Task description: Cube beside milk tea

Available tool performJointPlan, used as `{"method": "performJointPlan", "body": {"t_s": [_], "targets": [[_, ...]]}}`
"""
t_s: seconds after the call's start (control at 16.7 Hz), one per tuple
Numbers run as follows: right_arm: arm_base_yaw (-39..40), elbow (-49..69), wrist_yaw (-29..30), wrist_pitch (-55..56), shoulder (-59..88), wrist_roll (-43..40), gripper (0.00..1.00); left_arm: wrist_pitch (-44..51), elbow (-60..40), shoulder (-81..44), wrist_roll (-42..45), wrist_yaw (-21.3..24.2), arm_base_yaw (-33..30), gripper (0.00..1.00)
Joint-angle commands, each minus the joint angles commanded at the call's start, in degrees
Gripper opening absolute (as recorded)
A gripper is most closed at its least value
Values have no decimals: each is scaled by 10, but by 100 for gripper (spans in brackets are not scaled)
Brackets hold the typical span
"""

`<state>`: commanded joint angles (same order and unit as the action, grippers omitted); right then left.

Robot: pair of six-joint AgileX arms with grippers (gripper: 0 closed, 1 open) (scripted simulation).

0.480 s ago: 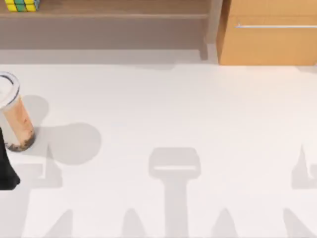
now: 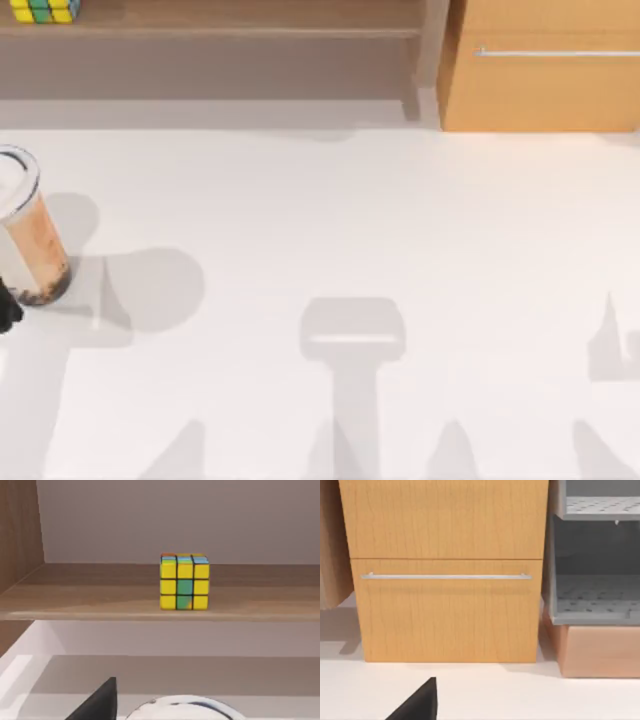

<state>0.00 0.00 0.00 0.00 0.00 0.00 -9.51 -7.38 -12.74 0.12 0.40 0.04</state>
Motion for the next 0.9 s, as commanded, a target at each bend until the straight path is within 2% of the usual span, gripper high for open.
{"method": "performJointPlan", "body": {"t_s": [0.18,0.66,0.9], "targets": [[0,0,0,0,0,0,100,-90,-70,-145,1,4,0,100],[0,0,0,0,0,0,100,-357,-279,-665,5,15,1,100],[0,0,0,0,0,0,100,-464,-364,-872,6,19,2,100]]}}
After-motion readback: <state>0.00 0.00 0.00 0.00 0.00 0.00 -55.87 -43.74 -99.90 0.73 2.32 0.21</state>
